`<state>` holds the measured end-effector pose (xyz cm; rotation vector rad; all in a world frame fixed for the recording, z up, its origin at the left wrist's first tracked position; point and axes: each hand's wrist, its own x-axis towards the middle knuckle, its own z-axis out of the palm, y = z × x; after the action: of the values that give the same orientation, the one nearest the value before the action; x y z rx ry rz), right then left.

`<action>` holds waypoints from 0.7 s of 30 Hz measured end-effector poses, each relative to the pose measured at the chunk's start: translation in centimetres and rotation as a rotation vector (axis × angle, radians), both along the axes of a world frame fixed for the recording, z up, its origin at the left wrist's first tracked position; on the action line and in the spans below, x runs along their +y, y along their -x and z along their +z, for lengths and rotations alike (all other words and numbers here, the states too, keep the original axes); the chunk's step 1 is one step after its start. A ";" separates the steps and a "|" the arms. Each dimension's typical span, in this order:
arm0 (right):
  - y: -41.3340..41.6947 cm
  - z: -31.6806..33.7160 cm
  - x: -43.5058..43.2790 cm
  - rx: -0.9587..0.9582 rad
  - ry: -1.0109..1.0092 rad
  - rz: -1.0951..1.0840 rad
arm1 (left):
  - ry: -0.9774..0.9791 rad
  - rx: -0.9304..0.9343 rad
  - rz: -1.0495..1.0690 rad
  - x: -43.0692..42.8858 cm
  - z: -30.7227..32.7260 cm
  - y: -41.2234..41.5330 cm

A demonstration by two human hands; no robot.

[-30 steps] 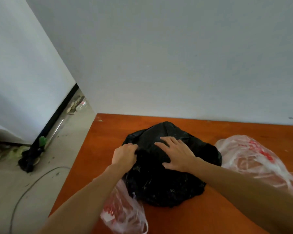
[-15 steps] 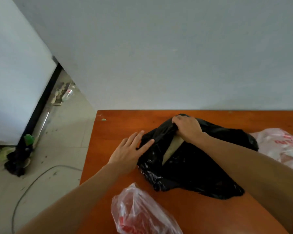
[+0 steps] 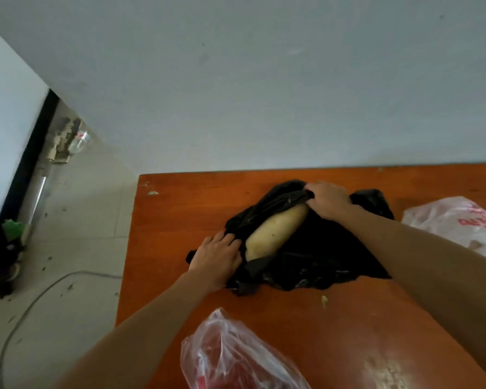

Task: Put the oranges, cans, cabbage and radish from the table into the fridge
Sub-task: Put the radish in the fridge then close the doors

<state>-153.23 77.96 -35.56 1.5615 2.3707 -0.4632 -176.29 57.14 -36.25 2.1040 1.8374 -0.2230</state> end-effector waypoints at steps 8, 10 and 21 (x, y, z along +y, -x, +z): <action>-2.6 -2.8 0.3 0.091 0.137 -0.374 | 0.127 0.161 -0.039 -2.3 -1.9 2.8; -2.5 -3.4 0.0 0.126 0.107 -0.422 | 0.106 0.192 -0.056 -2.9 -2.1 1.6; -1.4 3.7 -6.0 0.062 -0.176 0.549 | 0.041 0.084 0.000 -5.9 -1.8 -1.0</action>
<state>-151.81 71.92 -31.82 0.8912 2.8002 -0.1863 -175.26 51.20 -38.08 2.0966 1.8636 -0.3511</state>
